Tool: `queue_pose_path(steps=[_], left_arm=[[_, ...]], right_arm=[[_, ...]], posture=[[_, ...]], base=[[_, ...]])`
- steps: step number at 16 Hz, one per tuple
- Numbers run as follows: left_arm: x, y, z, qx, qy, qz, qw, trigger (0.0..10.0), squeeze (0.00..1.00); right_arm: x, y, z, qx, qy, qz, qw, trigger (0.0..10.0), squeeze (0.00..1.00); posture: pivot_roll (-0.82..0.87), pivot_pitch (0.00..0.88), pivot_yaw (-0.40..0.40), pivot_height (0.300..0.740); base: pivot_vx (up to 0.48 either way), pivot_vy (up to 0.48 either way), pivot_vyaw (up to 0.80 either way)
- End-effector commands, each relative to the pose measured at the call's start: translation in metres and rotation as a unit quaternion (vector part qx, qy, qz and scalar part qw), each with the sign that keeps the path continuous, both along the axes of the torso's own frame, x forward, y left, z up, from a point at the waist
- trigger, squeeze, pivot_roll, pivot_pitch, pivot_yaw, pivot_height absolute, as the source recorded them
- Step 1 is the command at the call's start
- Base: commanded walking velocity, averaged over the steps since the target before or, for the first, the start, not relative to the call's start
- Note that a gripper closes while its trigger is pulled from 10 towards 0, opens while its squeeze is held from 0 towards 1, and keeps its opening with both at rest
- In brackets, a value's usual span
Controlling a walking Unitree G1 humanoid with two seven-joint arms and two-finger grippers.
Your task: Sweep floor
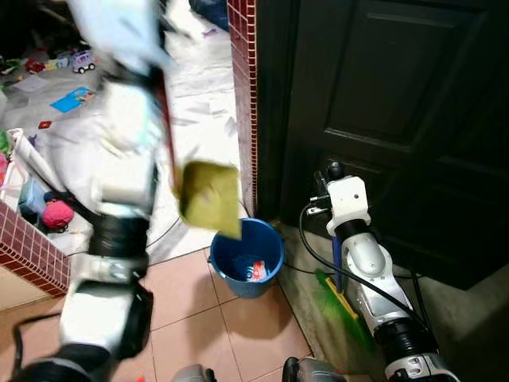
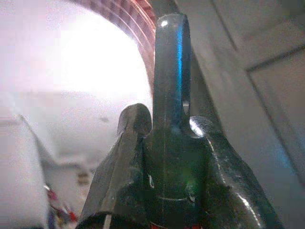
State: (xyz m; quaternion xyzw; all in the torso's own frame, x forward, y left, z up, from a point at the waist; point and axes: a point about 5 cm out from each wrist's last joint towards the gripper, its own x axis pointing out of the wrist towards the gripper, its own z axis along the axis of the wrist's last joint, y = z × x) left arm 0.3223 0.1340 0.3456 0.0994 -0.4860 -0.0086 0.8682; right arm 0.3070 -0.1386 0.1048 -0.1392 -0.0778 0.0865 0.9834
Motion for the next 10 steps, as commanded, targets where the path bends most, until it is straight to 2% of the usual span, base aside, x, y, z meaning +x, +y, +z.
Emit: queue_pose_path(steps=[1, 3, 5, 6, 7, 10], left_arm=[[-0.007, 0.008, 0.017, 0.019, -0.043, 0.035, 0.998, 10.0, 0.00], [0.000, 0.027, 0.004, 0.014, -0.015, 0.083, 0.996, 10.0, 0.00], [0.008, 0.043, -0.028, -0.001, 0.045, 0.111, 0.993, 10.0, 0.00], [0.011, 0.046, -0.044, 0.018, 0.073, 0.125, 0.989, 10.0, 0.00], [0.014, 0.051, -0.070, 0.037, 0.120, 0.144, 0.982, 10.0, 0.00], [0.018, 0.062, -0.122, 0.018, 0.221, 0.175, 0.959, 10.0, 0.00]], right_arm=[[0.004, 0.006, 0.009, -0.002, -0.022, 0.015, 1.000, 10.0, 0.00], [0.004, 0.007, 0.008, -0.001, -0.020, 0.018, 1.000, 10.0, 0.00], [0.003, 0.010, 0.005, 0.000, -0.012, 0.025, 1.000, 10.0, 0.00], [0.001, 0.010, 0.003, 0.000, -0.006, 0.030, 1.000, 10.0, 0.00], [-0.001, 0.010, 0.000, 0.000, 0.002, 0.035, 0.999, 10.0, 0.00], [-0.002, 0.013, -0.004, 0.008, 0.019, 0.052, 0.998, 10.0, 0.00]], posture=[[-0.09, 0.000, 0.036, 0.740], [-0.08, 0.000, 0.033, 0.740], [-0.08, 0.000, 0.033, 0.740], [-0.08, 0.000, 0.029, 0.740], [-0.07, 0.000, 0.030, 0.740], [-0.07, 0.000, 0.031, 0.740]], base=[[0.000, 0.000, 0.00], [0.000, 0.000, 0.00], [0.000, 0.000, 0.00], [0.000, 0.000, 0.00], [0.000, 0.000, 0.00], [0.000, 0.000, 0.00]])
